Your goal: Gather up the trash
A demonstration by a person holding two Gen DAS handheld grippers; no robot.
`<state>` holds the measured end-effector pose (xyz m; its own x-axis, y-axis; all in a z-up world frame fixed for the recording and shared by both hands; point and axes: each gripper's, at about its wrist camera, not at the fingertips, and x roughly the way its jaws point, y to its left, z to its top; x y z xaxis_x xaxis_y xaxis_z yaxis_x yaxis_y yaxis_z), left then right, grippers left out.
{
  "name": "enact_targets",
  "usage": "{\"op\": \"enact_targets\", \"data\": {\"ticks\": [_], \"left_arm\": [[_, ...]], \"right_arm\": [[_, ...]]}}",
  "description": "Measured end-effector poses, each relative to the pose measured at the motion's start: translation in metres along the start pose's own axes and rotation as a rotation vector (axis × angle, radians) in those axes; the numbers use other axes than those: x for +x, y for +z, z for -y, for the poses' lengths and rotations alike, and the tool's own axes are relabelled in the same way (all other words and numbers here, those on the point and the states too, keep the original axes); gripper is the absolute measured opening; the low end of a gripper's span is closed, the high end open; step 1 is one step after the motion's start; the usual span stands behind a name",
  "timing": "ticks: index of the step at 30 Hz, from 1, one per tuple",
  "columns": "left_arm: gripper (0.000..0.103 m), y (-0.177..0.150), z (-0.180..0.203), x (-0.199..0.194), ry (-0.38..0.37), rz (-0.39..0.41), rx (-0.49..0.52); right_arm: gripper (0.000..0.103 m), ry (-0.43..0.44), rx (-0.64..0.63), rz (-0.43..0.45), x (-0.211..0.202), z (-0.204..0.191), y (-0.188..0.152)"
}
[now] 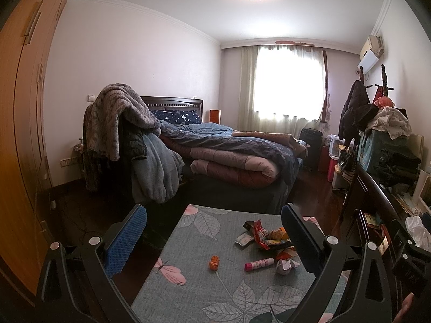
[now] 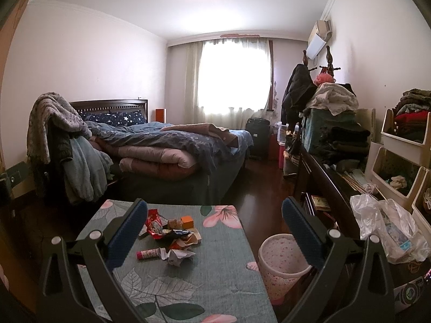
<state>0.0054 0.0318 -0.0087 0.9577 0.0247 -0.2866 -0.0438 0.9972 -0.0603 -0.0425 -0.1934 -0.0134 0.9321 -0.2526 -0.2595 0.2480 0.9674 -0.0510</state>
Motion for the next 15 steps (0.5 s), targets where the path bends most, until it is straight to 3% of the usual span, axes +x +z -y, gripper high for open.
{"op": "enact_targets", "data": {"ticks": [15], "left_arm": [[0.099,-0.0007,-0.0003,-0.0002,0.002,0.0,0.002]], "right_arm": [[0.1,0.001,0.0,0.0,0.0,0.0001,0.0003]]}}
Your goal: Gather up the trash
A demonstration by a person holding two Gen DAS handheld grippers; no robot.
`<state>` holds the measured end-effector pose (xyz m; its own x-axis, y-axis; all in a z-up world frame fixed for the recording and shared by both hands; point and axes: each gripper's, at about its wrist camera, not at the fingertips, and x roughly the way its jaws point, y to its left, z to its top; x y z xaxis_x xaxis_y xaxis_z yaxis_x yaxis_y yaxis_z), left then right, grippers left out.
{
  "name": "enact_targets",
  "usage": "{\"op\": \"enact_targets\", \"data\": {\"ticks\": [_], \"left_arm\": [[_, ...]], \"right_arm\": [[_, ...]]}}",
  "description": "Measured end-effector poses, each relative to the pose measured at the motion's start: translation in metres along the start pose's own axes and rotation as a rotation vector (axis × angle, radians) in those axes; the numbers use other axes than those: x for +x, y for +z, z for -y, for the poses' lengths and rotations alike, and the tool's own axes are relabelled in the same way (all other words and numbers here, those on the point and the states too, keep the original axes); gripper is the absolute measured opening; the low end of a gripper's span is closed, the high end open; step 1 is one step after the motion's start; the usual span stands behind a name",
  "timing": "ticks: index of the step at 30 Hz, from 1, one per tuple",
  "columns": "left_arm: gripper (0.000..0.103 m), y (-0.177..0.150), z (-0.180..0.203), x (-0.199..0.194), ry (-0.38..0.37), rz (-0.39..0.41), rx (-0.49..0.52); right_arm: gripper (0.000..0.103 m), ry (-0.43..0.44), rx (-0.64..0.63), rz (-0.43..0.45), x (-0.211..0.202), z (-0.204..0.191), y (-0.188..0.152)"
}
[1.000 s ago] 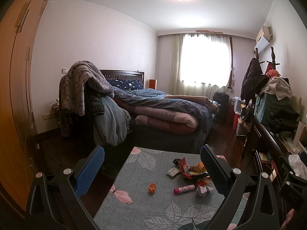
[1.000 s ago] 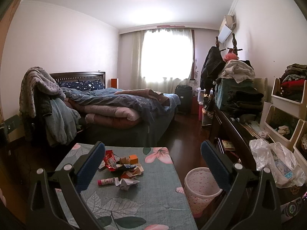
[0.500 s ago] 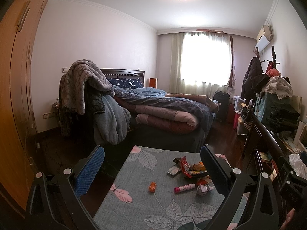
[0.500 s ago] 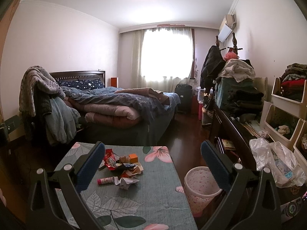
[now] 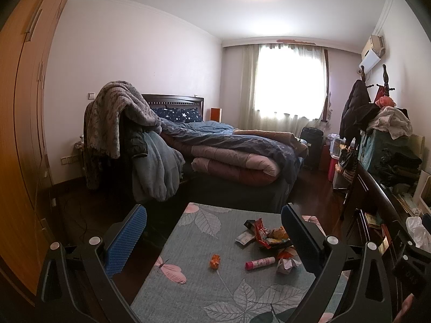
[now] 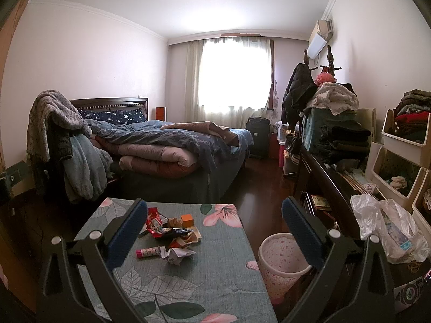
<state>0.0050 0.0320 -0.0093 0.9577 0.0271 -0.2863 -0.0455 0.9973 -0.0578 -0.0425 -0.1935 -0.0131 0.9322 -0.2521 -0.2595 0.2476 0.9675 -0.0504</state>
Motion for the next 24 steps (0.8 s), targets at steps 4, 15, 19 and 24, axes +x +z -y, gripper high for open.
{"op": "enact_targets", "data": {"ticks": [4,15,19,24], "left_arm": [[0.099,0.0003,-0.0003,0.0001,-0.001,-0.001,0.0],[0.099,0.0015,-0.0006,0.0005,-0.002,-0.001,0.001],[0.099,0.0018,-0.0006,0.0007,-0.002,-0.002,0.0],[0.099,0.0002,-0.0028,0.0013,-0.002,-0.007,0.002]], "right_arm": [[0.1,0.0,0.0,0.0,0.0003,0.0,-0.0004],[0.1,0.0,0.0,0.001,0.0002,-0.0009,0.0001],[0.1,0.0,0.0,0.001,0.0005,0.0005,-0.0017],[0.1,0.0,0.002,-0.005,0.0016,0.002,-0.0045]]}}
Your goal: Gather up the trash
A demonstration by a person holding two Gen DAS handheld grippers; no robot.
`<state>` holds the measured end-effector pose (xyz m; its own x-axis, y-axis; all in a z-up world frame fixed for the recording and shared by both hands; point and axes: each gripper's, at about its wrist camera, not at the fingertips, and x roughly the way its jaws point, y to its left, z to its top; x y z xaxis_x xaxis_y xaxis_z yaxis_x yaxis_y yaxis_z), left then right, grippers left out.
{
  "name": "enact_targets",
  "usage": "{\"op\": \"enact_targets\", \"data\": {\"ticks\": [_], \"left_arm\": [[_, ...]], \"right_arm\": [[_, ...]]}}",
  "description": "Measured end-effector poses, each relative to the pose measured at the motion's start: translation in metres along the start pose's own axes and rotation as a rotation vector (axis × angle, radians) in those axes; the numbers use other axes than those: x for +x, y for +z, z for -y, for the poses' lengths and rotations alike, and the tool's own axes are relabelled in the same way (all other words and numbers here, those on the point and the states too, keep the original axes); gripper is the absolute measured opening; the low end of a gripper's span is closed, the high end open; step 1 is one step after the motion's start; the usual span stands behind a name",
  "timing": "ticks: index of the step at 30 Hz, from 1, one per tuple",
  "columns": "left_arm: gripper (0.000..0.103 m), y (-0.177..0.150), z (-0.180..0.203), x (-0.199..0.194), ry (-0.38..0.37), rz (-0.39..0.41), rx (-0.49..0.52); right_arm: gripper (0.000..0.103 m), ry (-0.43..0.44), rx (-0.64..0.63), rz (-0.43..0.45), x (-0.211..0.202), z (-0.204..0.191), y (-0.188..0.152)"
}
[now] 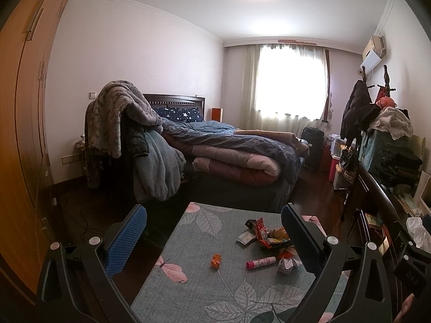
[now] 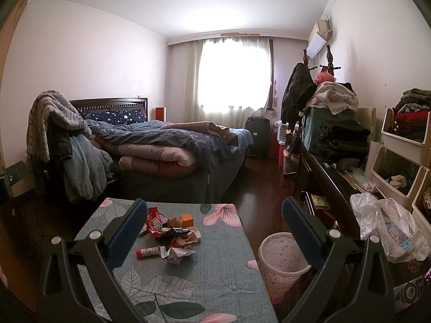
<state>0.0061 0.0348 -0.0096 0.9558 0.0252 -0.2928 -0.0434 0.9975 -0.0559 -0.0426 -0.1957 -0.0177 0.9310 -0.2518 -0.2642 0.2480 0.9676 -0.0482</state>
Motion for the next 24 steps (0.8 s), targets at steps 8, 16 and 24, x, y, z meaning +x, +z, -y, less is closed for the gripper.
{"op": "enact_targets", "data": {"ticks": [8,16,24], "left_arm": [[0.099,-0.021,-0.006,0.025,-0.003,-0.038,0.004],[0.099,-0.075,0.008,0.123,0.026,-0.258,0.035],[0.099,-0.138,0.011,0.228,0.082,-0.474,0.028]], "right_arm": [[0.1,-0.017,0.027,-0.031,0.023,0.008,-0.014],[0.1,-0.04,0.023,-0.212,0.101,0.01,-0.056],[0.1,-0.023,-0.014,-0.349,0.173,-0.004,-0.097]]}}
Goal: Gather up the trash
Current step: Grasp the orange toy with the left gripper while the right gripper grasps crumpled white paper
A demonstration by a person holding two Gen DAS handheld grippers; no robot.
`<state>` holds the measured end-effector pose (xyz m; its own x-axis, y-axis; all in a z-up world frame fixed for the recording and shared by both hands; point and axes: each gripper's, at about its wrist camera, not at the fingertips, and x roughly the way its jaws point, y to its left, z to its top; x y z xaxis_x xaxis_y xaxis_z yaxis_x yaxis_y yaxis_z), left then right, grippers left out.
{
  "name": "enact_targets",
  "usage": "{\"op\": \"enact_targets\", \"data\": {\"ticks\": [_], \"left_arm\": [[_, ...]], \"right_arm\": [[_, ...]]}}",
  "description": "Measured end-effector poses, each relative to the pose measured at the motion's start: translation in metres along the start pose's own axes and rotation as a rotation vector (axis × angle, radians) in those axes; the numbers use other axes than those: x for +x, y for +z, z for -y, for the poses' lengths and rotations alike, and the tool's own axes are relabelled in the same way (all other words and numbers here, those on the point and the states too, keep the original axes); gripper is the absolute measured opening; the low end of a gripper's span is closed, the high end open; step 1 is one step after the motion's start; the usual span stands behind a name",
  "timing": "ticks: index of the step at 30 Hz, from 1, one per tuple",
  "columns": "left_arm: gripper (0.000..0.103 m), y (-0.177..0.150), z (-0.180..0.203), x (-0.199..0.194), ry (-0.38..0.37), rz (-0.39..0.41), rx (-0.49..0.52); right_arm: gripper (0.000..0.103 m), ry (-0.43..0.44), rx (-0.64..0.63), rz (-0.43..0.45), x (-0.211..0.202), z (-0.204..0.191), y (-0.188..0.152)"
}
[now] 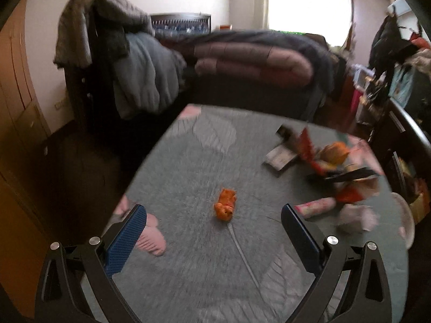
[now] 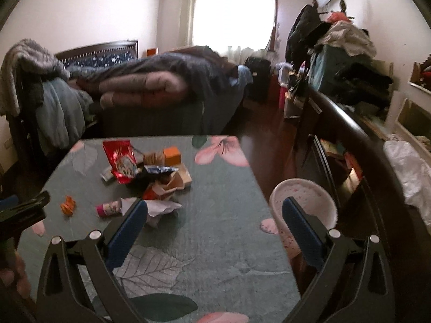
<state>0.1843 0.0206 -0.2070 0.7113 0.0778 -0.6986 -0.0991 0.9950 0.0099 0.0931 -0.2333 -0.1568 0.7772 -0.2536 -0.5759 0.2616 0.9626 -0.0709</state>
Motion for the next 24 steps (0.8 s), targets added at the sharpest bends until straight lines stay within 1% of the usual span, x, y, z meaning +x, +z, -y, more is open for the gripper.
{"op": "enact_targets", "data": {"ticks": [2,5,7,11,13,14,15,16,17,18,19,20,22,24], "left_arm": [[0.099,0.002,0.002,0.023,0.007,-0.023,0.001],[0.098,0.005,0.005,0.047,0.012,-0.046,0.012],[0.094,0.005,0.008,0.06,0.01,-0.064,0.027],[0.079,0.004,0.013,0.085,0.017,-0.118,0.061],[0.076,0.002,0.013,0.092,-0.001,-0.138,0.059],[0.071,0.001,0.012,0.094,-0.011,-0.146,0.055],[0.061,0.0,0.011,0.097,-0.021,-0.154,0.049],[0.057,-0.001,0.01,0.099,-0.031,-0.16,0.043],[0.051,-0.001,0.009,0.099,-0.031,-0.145,0.043],[0.037,-0.001,0.008,0.099,-0.036,-0.14,0.044],[0.028,-0.001,0.008,0.098,-0.035,-0.133,0.045],[0.025,-0.001,0.005,0.097,-0.047,-0.131,0.034],[0.024,0.0,-0.002,0.097,-0.094,-0.134,-0.007],[0.024,0.0,-0.009,0.094,-0.107,-0.13,-0.035]], "right_arm": [[0.1,0.002,-0.017,-0.03,0.02,-0.007,-0.001],[0.1,0.006,-0.031,-0.065,0.043,-0.015,-0.002],[0.1,0.01,-0.036,-0.077,0.053,-0.018,-0.003],[0.1,0.04,-0.033,-0.109,0.075,-0.022,-0.004],[0.1,0.068,-0.027,-0.133,0.086,-0.026,-0.005],[0.099,0.078,-0.024,-0.139,0.088,-0.028,-0.005],[0.099,0.096,-0.019,-0.15,0.092,-0.03,-0.006],[0.099,0.114,-0.016,-0.164,0.095,-0.033,-0.006],[0.099,0.136,-0.013,-0.172,0.098,-0.035,-0.006],[0.099,0.16,-0.007,-0.176,0.099,-0.038,-0.006],[0.099,0.185,0.003,-0.184,0.101,-0.042,-0.006],[0.099,0.206,0.009,-0.194,0.104,-0.045,-0.006],[0.099,0.246,0.021,-0.199,0.107,-0.051,-0.006],[0.099,0.275,0.023,-0.21,0.111,-0.059,-0.005]]}}
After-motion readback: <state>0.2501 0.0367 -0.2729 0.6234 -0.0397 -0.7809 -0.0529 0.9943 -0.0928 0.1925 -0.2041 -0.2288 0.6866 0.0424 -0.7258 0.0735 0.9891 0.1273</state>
